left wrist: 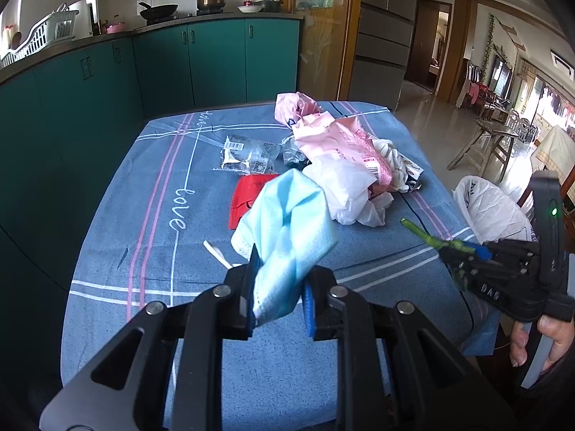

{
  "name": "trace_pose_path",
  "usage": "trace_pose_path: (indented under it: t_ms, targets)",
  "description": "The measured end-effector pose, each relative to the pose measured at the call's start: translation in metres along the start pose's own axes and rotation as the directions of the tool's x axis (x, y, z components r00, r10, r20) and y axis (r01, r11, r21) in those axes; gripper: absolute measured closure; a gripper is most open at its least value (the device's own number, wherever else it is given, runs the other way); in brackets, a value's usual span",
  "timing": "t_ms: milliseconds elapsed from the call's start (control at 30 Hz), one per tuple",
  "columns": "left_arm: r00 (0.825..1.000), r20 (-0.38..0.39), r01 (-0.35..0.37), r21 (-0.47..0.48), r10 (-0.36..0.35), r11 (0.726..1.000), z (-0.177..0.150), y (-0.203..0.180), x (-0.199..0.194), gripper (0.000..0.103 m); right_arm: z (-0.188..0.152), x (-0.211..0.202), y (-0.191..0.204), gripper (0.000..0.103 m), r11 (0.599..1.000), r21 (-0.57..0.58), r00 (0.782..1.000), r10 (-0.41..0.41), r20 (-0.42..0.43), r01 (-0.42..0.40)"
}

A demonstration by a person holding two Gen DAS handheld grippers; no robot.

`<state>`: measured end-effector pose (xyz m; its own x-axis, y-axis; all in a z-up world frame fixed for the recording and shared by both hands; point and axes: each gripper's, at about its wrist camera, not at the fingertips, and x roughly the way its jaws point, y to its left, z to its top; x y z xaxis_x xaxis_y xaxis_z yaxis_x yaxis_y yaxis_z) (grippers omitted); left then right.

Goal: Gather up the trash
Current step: 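Carry the vegetable to the bin with the right tool while the left tool holds the mask, then drop the vegetable into the bin with the right tool while the left tool drops the mask in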

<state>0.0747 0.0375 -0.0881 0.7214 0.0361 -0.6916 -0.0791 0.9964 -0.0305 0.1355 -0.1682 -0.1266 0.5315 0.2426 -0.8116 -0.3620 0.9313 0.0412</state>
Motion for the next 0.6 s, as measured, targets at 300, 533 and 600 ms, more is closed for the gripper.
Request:
trace_pose_path:
  t_ms: [300,533,600]
  targets:
    - [0.999,-0.024,0.026,0.032,-0.026,0.999,-0.003,-0.015,0.007,0.082,0.017,-0.060,-0.096,0.083,0.945,0.222,0.948,-0.278,0.156,0.240]
    - [0.994,-0.044,0.104,0.102,-0.100,0.989,0.002,-0.052,0.018,0.082,-0.004,-0.063,-0.158,0.083,0.888,0.358,0.931,-0.347,0.116,0.287]
    - [0.990,-0.044,0.141,0.128,-0.136,0.982,0.008,-0.070,0.022,0.082,-0.012,-0.058,-0.172,0.082,0.881,0.387,0.939,-0.331,0.095,0.272]
